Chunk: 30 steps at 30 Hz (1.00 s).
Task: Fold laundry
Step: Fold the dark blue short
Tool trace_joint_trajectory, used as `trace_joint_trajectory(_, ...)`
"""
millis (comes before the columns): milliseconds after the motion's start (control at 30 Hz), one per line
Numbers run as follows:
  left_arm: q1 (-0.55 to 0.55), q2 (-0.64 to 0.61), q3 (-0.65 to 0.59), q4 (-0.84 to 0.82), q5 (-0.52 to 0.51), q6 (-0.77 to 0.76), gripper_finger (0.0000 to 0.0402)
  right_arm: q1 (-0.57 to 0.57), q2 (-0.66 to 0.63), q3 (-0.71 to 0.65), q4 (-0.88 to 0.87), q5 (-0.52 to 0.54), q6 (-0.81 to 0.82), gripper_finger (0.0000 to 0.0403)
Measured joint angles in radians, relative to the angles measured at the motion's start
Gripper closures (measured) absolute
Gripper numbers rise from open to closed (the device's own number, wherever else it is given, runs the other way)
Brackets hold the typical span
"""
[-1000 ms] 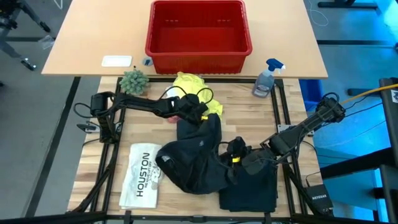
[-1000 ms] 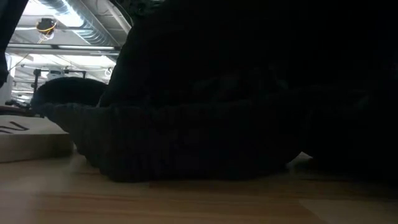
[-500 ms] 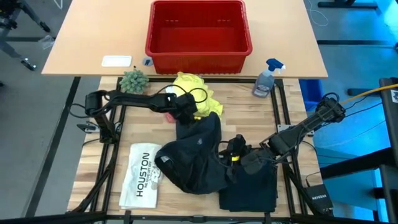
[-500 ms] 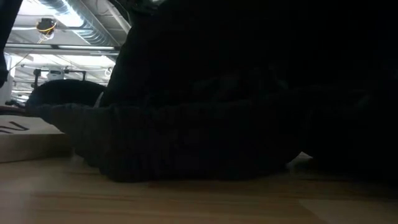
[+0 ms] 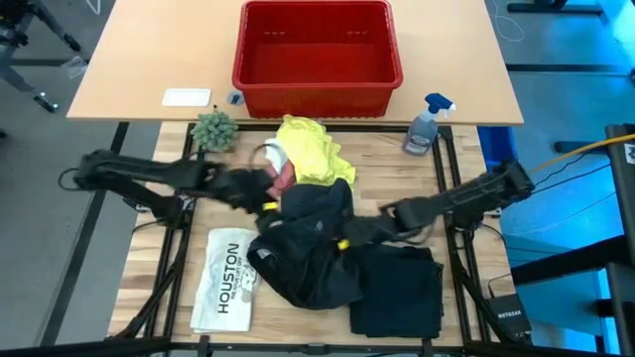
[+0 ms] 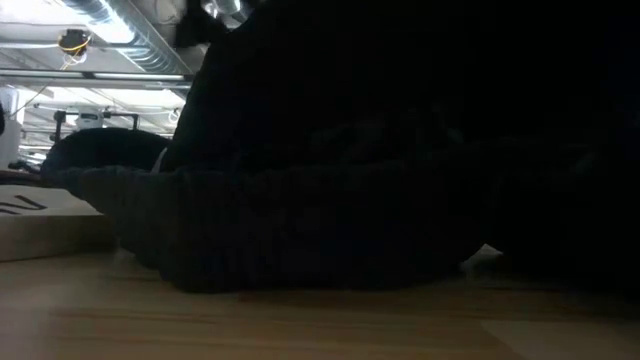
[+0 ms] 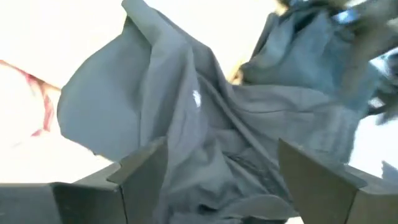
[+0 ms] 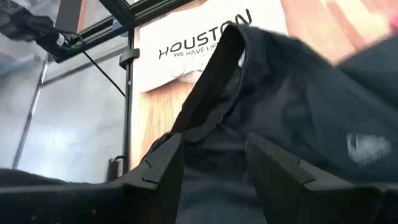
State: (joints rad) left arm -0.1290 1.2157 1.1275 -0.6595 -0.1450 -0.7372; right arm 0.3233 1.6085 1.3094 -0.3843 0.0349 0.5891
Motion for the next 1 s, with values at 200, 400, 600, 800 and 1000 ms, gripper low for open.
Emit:
trace_joint_trajectory(200, -0.305, -0.155, -0.091, 0.000, -0.299, -0.295, 0.0112, -0.091, 0.202, 0.210, -0.035, -0.076, -0.210, 0.0237)
trace_joint_trajectory(400, -0.538, -0.160, -0.107, 0.005, -0.576, -0.465, 0.0112, -0.138, 0.396, 0.380, -0.042, -0.172, -0.284, 0.0237)
trace_joint_trajectory(600, -0.688, -0.165, -0.107, 0.019, -0.820, -0.536, 0.0112, -0.134, 0.506, 0.496, -0.081, -0.180, -0.335, 0.0237)
trace_joint_trajectory(800, -0.799, -0.163, -0.107, 0.022, -0.983, -0.573, 0.0112, -0.136, 0.561, 0.531, -0.085, -0.097, -0.353, 0.0237)
trace_joint_trajectory(1000, -0.937, -0.163, -0.106, 0.024, -1.206, -0.548, 0.0112, -0.156, 0.602, 0.563, -0.051, -0.085, -0.355, 0.0237)
